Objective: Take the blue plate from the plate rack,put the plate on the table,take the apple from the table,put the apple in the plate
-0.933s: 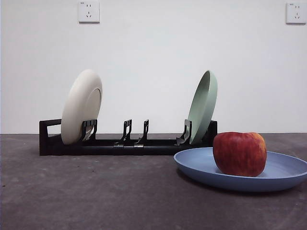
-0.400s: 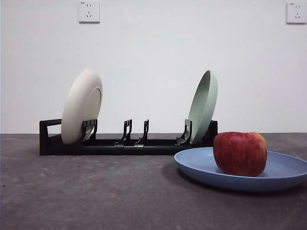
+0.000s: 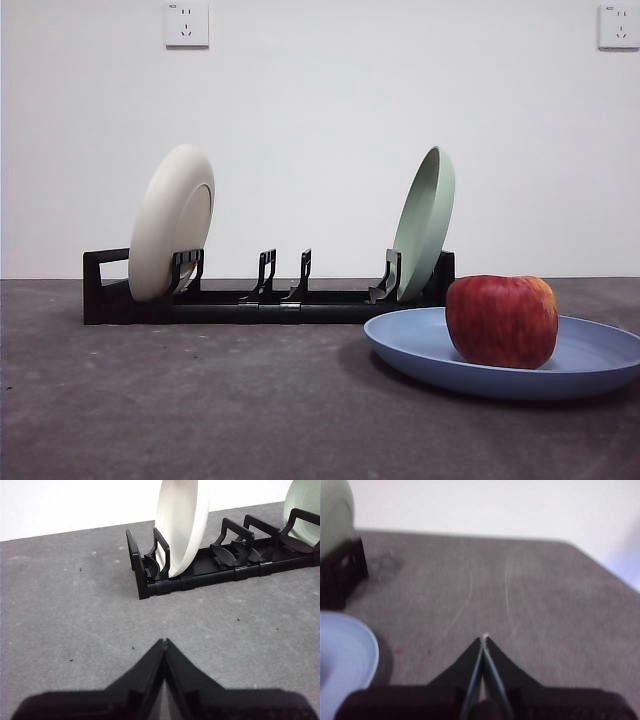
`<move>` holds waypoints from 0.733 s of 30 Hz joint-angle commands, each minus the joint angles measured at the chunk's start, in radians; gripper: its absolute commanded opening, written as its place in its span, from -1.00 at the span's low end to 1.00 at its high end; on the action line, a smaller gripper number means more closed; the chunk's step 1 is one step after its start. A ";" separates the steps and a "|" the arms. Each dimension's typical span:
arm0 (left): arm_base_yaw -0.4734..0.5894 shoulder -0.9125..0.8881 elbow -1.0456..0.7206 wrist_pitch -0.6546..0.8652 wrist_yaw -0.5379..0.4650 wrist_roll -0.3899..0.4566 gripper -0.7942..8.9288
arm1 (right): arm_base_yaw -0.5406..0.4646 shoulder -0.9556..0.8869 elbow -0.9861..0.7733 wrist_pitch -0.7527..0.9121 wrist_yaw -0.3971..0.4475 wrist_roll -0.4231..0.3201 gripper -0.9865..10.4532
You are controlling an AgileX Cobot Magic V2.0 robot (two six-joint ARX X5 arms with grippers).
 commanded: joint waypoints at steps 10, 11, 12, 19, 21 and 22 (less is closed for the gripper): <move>0.004 0.002 -0.010 0.006 -0.002 -0.008 -0.84 | 0.000 -0.002 -0.004 -0.021 -0.005 0.081 -0.83; 0.004 0.002 -0.010 0.006 -0.002 -0.008 -0.84 | 0.000 -0.002 -0.004 -0.021 -0.006 0.089 -0.83; 0.004 0.002 -0.010 0.006 -0.002 -0.008 -0.84 | 0.000 -0.002 -0.004 -0.021 -0.009 0.093 -0.83; 0.004 0.002 -0.010 0.006 -0.003 -0.008 -0.84 | 0.000 -0.002 -0.004 -0.017 -0.017 0.092 -0.83; 0.004 0.002 -0.010 0.006 -0.002 -0.008 -0.84 | 0.000 -0.002 -0.004 -0.016 -0.016 0.092 -0.83; 0.004 0.002 -0.010 0.006 -0.002 -0.008 -0.84 | 0.000 -0.002 -0.004 -0.016 -0.016 0.092 -0.83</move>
